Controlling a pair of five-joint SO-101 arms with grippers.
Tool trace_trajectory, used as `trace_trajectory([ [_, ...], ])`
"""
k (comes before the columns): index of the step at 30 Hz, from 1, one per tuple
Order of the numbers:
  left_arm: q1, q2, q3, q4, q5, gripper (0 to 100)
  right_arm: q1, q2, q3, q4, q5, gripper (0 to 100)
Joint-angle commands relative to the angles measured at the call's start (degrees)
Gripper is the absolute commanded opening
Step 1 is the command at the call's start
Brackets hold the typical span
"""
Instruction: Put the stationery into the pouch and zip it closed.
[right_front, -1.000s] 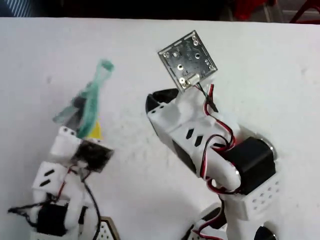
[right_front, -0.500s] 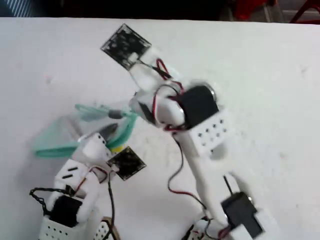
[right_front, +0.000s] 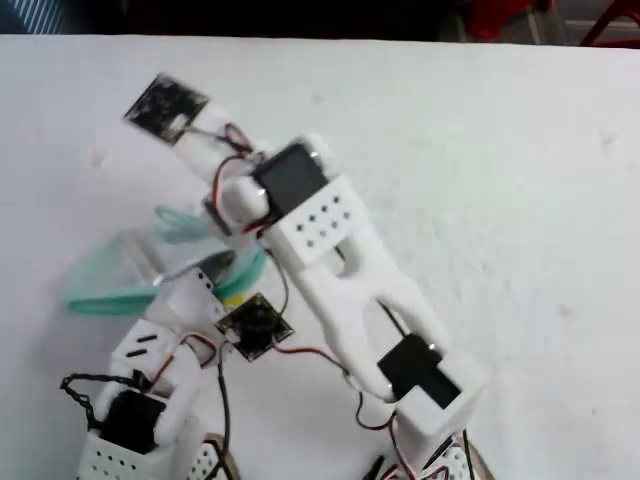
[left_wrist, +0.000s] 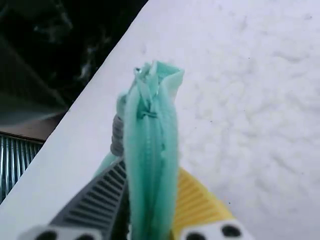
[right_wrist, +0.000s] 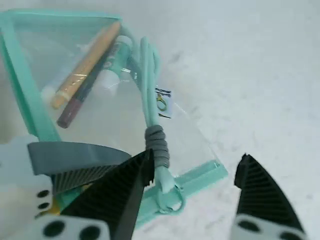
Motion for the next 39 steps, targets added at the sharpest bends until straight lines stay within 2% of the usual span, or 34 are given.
trace_trajectory([
  [1, 1.6, 0.6, 0.4, 0.5, -0.4, 2, -2.8, 0.0, -0.5, 1.4, 1.8, 25.5],
  [10, 1.6, 0.5, 1.6, 0.3, -0.6, 2, 1.3, 6.4, 5.8, 1.4, 2.0, 25.4],
  [17, 1.6, 0.5, 1.8, -1.3, -0.4, 2, 1.3, 12.6, 6.4, 1.5, 1.9, 24.6],
  [19, 1.6, 0.5, 1.8, -1.3, -0.4, 2, 1.3, 14.2, 6.4, 1.5, 2.1, 19.2],
  [23, 1.6, 0.5, 1.8, -1.4, -0.4, 2, 1.3, 16.5, 6.2, 1.3, 2.6, 1.5],
  [25, 1.6, 0.5, 1.6, -1.4, -0.4, 2, 1.5, 16.4, 6.2, 1.4, 5.5, 2.6],
  [29, 1.6, 0.5, 1.5, -1.4, -0.2, 2, 3.7, 12.0, 5.7, 1.3, 5.5, 1.9],
  [33, 1.7, 0.5, 1.4, -3.6, 0.4, 2, 5.8, 3.4, 3.4, 1.3, 1.3, 1.9],
  [39, 1.7, 0.5, -2.8, -7.0, 11.6, 2, 5.6, -8.0, 3.3, 1.2, -4.6, 1.9],
])
